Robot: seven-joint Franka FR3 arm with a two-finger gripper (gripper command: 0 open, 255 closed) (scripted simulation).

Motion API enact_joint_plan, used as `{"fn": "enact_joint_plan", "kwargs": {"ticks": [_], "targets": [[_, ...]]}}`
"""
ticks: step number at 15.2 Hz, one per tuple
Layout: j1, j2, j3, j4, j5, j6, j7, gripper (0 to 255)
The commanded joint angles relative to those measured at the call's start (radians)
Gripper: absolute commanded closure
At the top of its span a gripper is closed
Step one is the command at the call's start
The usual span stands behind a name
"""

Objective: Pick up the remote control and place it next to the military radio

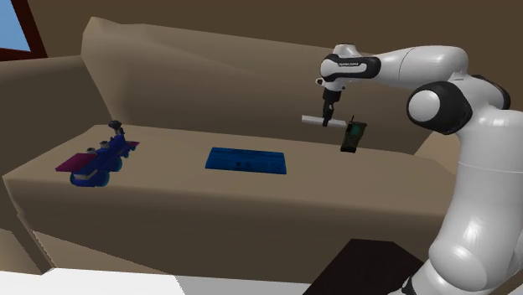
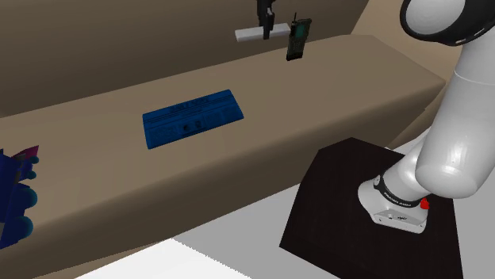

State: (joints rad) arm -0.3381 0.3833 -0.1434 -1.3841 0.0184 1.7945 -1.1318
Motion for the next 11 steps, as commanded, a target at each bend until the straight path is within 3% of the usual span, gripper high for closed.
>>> {"fn": "enact_joint_plan", "kwargs": {"ticks": [1, 11], "targets": [[0.002, 0.0, 0.001, -0.027, 0.0, 0.028, 0.002, 255], [0.004, 0.014, 0.003, -0.141, 0.002, 0.156, 0.003, 255]]}}
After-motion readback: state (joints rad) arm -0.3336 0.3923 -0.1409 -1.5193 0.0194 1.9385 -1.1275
